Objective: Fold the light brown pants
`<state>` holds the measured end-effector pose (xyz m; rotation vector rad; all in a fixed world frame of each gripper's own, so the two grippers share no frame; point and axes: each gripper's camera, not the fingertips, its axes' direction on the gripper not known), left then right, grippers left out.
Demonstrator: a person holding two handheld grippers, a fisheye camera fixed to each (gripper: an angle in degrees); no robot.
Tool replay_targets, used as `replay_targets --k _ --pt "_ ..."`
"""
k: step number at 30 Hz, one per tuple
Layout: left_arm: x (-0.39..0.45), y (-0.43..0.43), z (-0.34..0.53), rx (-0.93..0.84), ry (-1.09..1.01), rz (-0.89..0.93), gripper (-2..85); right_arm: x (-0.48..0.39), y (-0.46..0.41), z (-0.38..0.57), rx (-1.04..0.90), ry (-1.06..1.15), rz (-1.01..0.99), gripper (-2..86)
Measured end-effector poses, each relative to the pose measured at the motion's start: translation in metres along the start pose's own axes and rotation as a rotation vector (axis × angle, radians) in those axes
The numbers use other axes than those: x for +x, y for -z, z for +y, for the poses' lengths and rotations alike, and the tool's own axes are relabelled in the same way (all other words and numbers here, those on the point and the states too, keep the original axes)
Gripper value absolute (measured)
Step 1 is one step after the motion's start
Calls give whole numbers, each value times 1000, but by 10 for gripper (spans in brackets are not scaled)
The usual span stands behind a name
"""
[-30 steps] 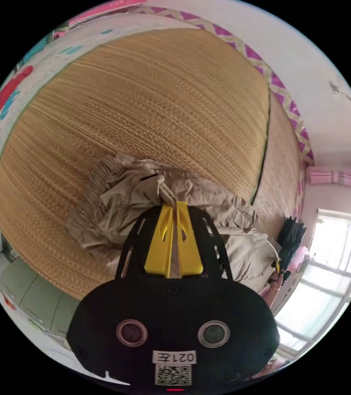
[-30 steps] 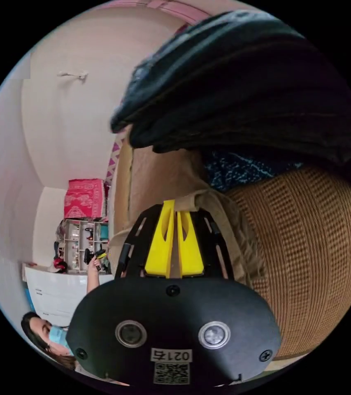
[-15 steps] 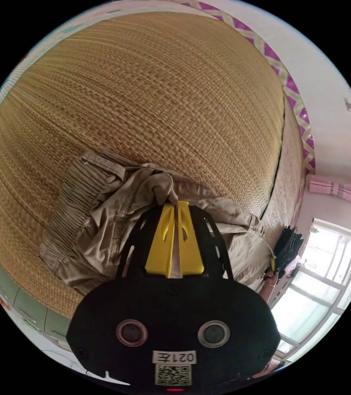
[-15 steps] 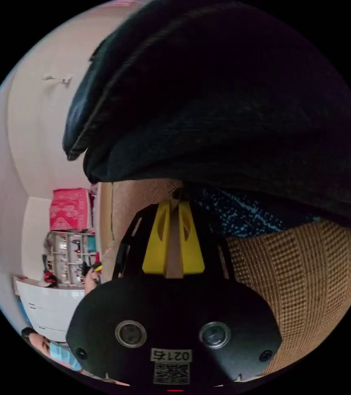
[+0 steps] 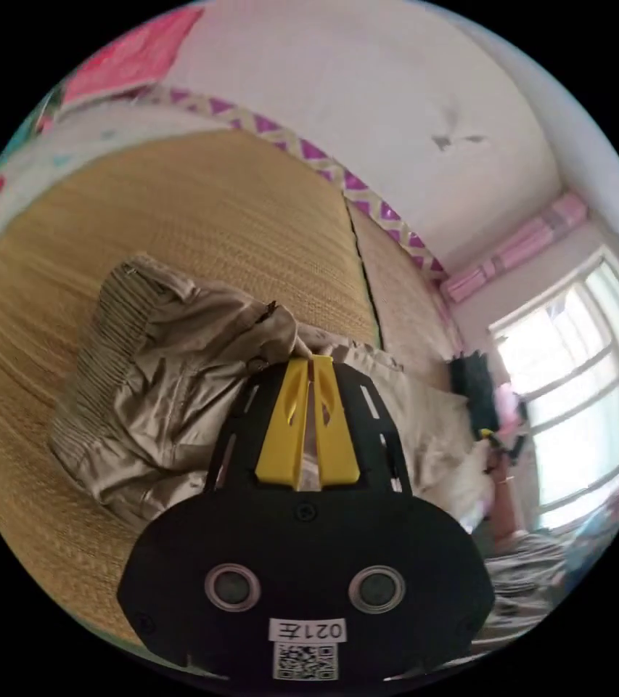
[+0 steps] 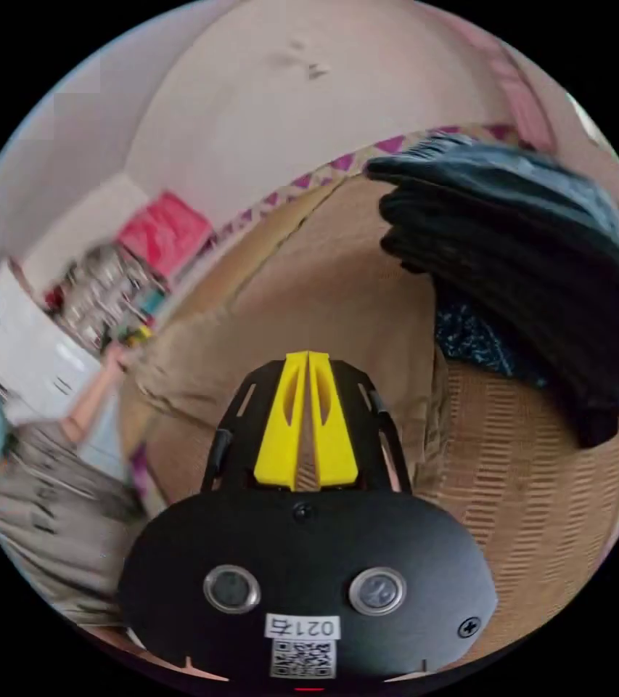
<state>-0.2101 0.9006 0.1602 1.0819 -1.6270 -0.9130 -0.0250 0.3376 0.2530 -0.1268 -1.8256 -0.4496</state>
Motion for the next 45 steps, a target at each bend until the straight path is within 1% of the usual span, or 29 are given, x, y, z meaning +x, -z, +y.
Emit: replay_targets --k 1,2,3,4,5,6,8,9,10,11,12,14,17,18,19,21,22,23,24,26,28,30,32,33,34,37,40,42,45 --pt "32 17 23 100 -90 -150 -8 -21 -9 -1 -42 66 97 -4" --pt "61 31 44 187 -172 -309 -8 -54 -33 0 -144 168 283 -6" --pt "72 35 54 216 -193 -364 -8 -72 -61 5 -262 240 426 -6" --pt "85 40 69 247 -214 -403 -8 -78 -78 11 -335 282 485 -6" --pt "93 41 81 238 -232 -389 -8 -102 -78 26 -255 409 567 -7" --pt "96 40 86 217 -243 -375 -8 -118 -82 37 -244 489 635 -7" --pt "111 36 107 143 -284 -318 -8 -134 -83 41 -237 493 686 -7" --pt "116 37 112 142 -293 -324 -8 -140 -79 35 -233 449 673 -7" --pt "123 45 123 172 -293 -377 -6 -142 -77 32 -235 435 664 -7" --pt "125 58 130 240 -261 -442 -5 -147 -75 26 -238 424 649 -7" --pt "123 66 131 274 -235 -462 -4 -153 -73 21 -240 413 642 -6" --pt "88 93 118 335 -78 -441 -5 -164 -74 12 -255 410 653 -6" --pt "34 115 100 324 114 -479 -8 -185 -80 3 -283 442 703 -6" --pt "28 121 100 341 131 -478 -9 -192 -81 1 -284 449 720 -6" --pt "22 131 103 376 136 -432 -9 -195 -82 0 -283 449 726 -6" --pt "29 132 107 371 55 -287 -9 -200 -78 -6 -266 416 723 -6" --pt "42 123 108 328 -22 -217 -9 -201 -77 -8 -262 408 720 -7" --pt "58 110 109 265 -76 -203 -9 -202 -74 -11 -256 392 711 -7" --pt "67 104 110 249 -105 -194 -10 -201 -72 -14 -249 372 699 -7" --pt "103 82 115 222 -256 -80 -10 -201 -68 -18 -239 349 686 -7" --pt "126 56 111 165 -334 -24 -10 -200 -64 -21 -233 332 674 -7" --pt "139 20 104 85 -363 -88 -10 -200 -63 -25 -236 335 677 -7" --pt "114 -36 92 -88 -271 -463 -9 -201 -64 -26 -243 359 696 -7" --pt "102 -47 93 -121 -276 -518 -9 -200 -63 -26 -244 366 699 -6" --pt "82 -45 97 -86 -283 -450 -9 -199 -62 -27 -244 365 695 -6" --pt "24 -25 88 -70 -95 -235 -9 -186 -54 -32 -239 329 654 -6" --pt "-20 -15 92 -66 21 -76 -10 -188 -59 -31 -262 390 709 -6" --pt "-31 -10 99 -64 36 -38 -10 -182 -60 -30 -258 409 727 -6" --pt "-22 0 112 -68 27 -88 -10 -161 -49 -34 -239 347 672 -6"
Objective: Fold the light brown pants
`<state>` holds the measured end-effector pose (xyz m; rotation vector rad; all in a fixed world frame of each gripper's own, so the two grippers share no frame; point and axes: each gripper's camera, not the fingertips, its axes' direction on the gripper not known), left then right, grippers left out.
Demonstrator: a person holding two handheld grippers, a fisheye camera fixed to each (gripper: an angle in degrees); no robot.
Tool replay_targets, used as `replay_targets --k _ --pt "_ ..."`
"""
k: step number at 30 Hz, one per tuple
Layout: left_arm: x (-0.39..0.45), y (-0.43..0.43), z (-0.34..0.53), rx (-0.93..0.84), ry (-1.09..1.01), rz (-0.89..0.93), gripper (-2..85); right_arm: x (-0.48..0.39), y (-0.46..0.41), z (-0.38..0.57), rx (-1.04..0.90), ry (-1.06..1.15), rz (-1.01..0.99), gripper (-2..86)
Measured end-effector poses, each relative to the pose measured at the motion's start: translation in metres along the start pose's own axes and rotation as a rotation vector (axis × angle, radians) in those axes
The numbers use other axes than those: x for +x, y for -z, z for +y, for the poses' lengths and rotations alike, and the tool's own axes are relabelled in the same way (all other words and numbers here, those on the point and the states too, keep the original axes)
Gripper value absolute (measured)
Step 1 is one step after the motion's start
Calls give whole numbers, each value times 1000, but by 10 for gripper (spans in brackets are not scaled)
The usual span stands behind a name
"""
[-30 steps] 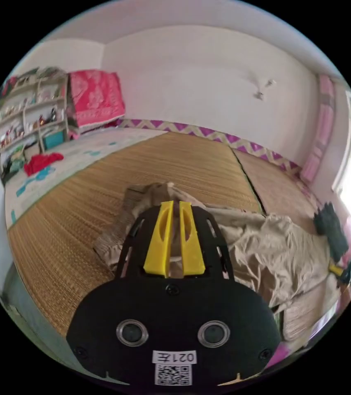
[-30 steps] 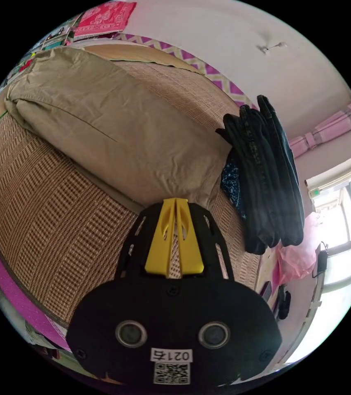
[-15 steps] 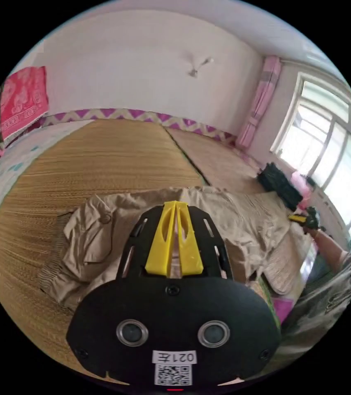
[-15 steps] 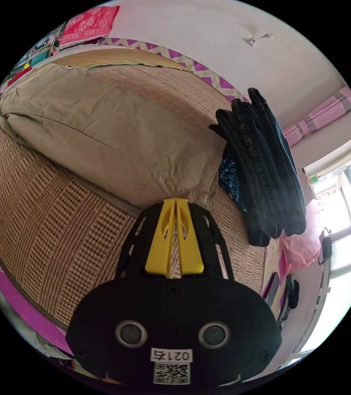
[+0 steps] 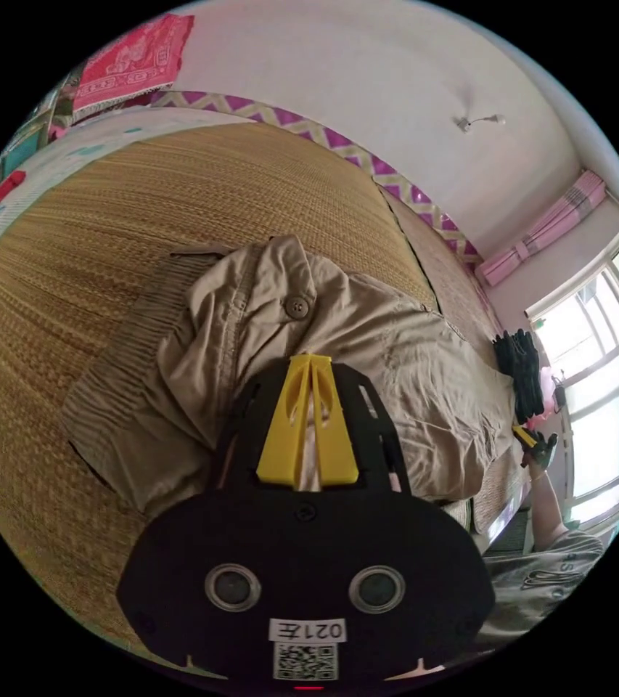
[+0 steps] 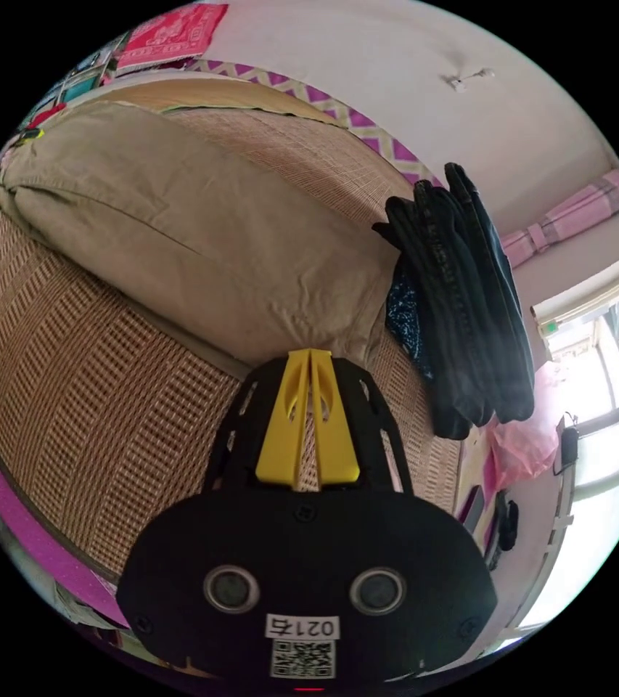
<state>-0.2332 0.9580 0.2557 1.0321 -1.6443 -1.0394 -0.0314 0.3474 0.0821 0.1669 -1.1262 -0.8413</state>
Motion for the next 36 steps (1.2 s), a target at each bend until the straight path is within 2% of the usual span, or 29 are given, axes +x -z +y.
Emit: replay_targets --k 1,3,5,6,7,9,11,13,16,22,25,27,30,36 --pt "7 6 6 6 3 -19 -10 6 -1 1 -1 -17 -16 -6" --pt "28 17 16 55 -47 60 -10 25 -6 -4 -37 -69 -59 -7" --pt "68 27 29 154 -152 319 -10 29 -3 -21 -131 -80 -66 -7" --pt "79 25 31 153 -174 373 -10 23 14 -33 -67 -63 -80 -7" --pt "105 12 33 105 -219 449 -10 17 25 -37 -8 -57 -86 -7" --pt "144 -28 39 -80 -270 450 -10 -22 52 -53 136 34 -128 -7" --pt "165 -95 64 -346 -293 208 -9 -53 41 -61 85 118 -107 -7" --pt "146 -91 78 -260 -277 246 -9 -67 9 -55 -12 148 -53 -7" --pt "102 -84 80 -273 -173 344 -10 -40 -12 -9 111 69 -81 -7" --pt "23 -48 107 -252 -72 405 -10 27 -28 29 92 -7 -197 -8" --pt "-13 -28 123 -214 4 416 -10 91 -35 59 17 -173 -238 -4" --pt "-31 -14 135 -169 53 430 -10 183 -27 123 119 -485 -359 4" --pt "-55 9 156 -77 114 461 -10 277 -42 213 167 -805 -501 53" --pt "-69 35 177 12 130 497 -9 320 -115 303 98 -1107 -886 106"
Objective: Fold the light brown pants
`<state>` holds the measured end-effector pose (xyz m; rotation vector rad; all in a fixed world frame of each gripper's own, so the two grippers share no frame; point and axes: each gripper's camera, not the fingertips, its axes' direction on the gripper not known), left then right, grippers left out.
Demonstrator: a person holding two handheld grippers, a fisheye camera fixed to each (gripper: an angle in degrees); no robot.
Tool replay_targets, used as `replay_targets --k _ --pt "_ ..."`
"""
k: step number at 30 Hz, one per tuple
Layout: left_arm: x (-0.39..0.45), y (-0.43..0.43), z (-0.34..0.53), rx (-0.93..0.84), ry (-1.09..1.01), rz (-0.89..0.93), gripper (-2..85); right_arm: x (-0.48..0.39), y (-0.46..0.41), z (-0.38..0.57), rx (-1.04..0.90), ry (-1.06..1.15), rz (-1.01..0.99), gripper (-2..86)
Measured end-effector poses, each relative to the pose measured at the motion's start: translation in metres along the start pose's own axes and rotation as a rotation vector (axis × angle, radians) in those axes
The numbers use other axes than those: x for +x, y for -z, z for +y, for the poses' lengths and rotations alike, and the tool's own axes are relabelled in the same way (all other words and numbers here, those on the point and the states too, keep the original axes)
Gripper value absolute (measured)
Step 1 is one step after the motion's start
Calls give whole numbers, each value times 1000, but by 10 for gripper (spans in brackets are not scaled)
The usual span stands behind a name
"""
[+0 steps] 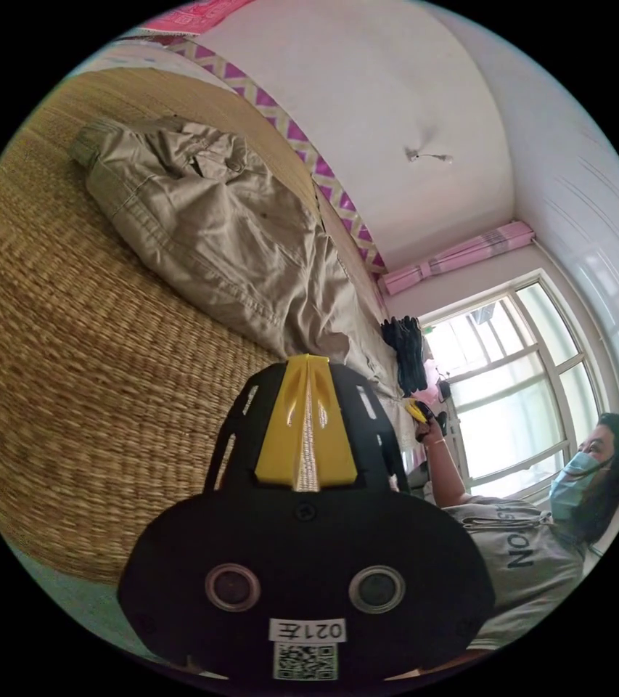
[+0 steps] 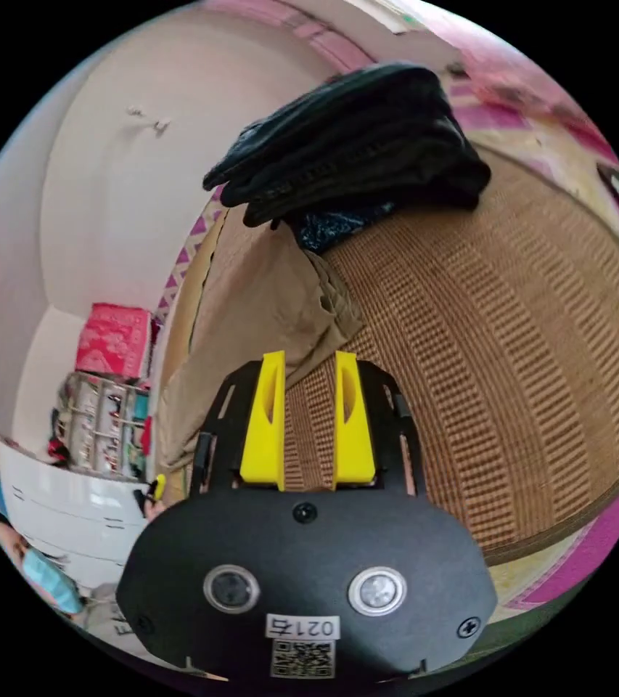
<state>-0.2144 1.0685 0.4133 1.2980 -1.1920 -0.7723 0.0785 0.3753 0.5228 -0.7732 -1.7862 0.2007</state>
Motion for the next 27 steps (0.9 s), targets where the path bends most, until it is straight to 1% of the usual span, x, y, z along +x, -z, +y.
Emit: replay_targets --k 3,6,11,14,16,19,20,22,24,25,27 --pt "-5 4 2 7 0 11 -9 30 1 3 24 -106 -36 107" --pt "-13 7 1 2 7 -16 -9 43 4 -4 62 -166 -79 108" --pt "-19 12 -8 -25 -3 -41 -10 47 -5 -25 121 -225 -94 89" --pt "-28 21 -12 -8 22 -32 -10 39 -12 -37 140 -228 -74 67" --pt "-33 28 -15 3 28 -23 -10 39 -18 -40 159 -248 -105 36" --pt "-37 39 -18 25 28 -16 -9 30 -13 -40 205 -260 -218 9" --pt "-39 44 -19 32 24 -7 -9 8 -3 -41 234 -199 -260 4" --pt "-40 52 -21 48 12 5 -9 -54 13 -43 256 -36 -254 1" --pt "-39 58 -23 57 -3 16 -9 -170 22 -30 261 240 -230 0" --pt "-39 62 -25 60 -11 20 -9 -203 20 -24 253 312 -222 0" --pt "-36 68 -27 71 -34 25 -10 -334 -7 15 198 594 -157 0"
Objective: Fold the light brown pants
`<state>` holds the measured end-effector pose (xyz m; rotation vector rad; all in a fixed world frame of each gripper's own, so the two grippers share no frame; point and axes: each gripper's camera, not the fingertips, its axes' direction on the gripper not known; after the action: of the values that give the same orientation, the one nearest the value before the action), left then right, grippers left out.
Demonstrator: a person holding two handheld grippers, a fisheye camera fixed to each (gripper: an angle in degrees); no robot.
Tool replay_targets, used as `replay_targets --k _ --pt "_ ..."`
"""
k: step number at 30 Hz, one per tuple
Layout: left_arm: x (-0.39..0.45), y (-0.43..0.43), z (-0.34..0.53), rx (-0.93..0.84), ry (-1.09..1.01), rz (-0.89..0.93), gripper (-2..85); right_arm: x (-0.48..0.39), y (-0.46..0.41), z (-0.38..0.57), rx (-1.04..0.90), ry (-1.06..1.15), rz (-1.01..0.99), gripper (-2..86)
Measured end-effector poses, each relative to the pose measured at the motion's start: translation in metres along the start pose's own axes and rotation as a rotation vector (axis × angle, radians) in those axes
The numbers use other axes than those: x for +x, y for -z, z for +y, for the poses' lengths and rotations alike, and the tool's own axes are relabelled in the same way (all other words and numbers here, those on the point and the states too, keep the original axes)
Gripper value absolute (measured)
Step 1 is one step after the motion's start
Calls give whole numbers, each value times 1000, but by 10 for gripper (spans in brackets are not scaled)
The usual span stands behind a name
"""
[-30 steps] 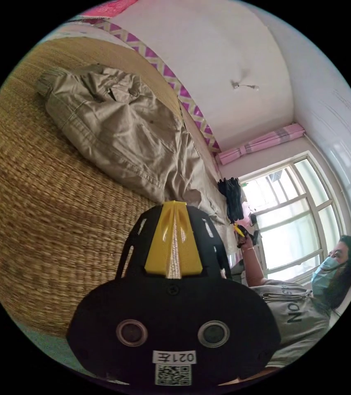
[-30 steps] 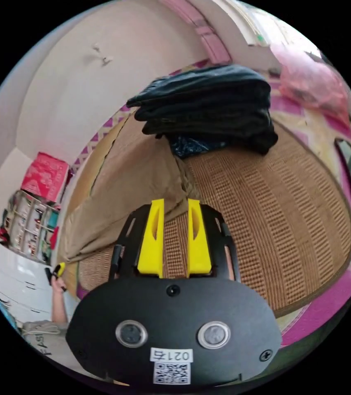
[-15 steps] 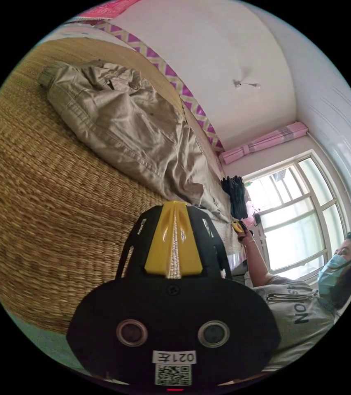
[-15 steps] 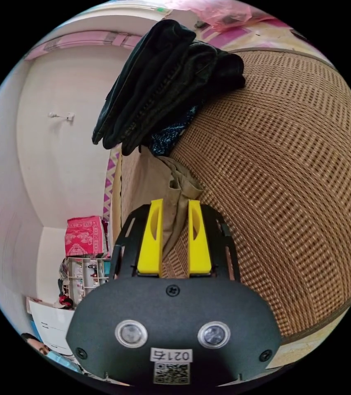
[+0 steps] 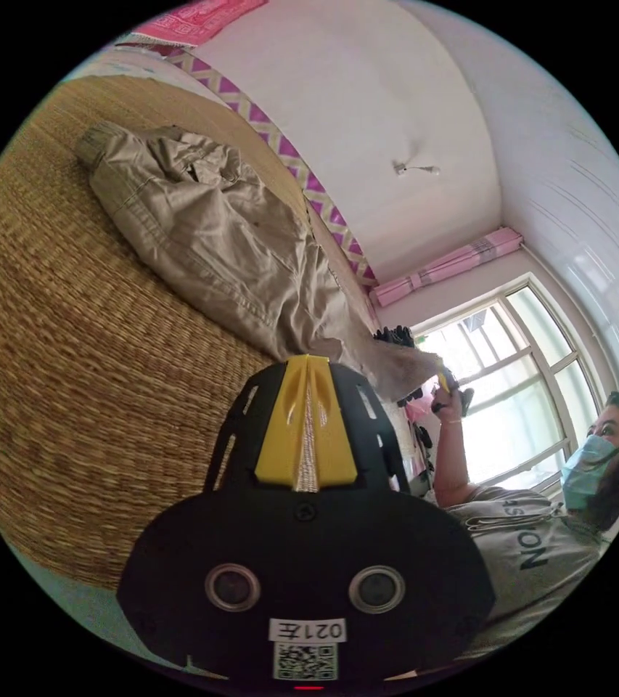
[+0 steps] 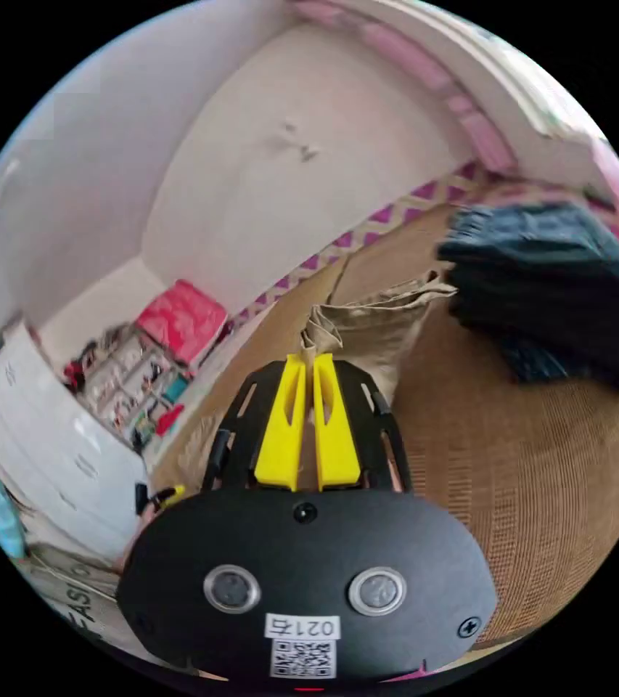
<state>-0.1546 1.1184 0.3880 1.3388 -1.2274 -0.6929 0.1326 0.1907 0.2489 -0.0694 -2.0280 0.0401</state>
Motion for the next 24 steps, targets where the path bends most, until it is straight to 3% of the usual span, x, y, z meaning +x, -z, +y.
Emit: replay_targets --k 3,9,13,18,24 --pt "4 11 -4 15 -30 1 -10 -147 -84 2 -95 261 24 0" --pt "-2 31 -3 43 -26 99 -10 -346 -277 86 -266 602 115 -2" --pt "-3 44 -3 25 -26 111 -10 -382 -395 148 -533 717 191 -2" --pt "5 73 -15 2 -73 69 -9 -415 -386 130 -398 644 199 -1" --pt "2 103 -56 82 -61 135 -9 -439 -452 162 -517 722 237 8"
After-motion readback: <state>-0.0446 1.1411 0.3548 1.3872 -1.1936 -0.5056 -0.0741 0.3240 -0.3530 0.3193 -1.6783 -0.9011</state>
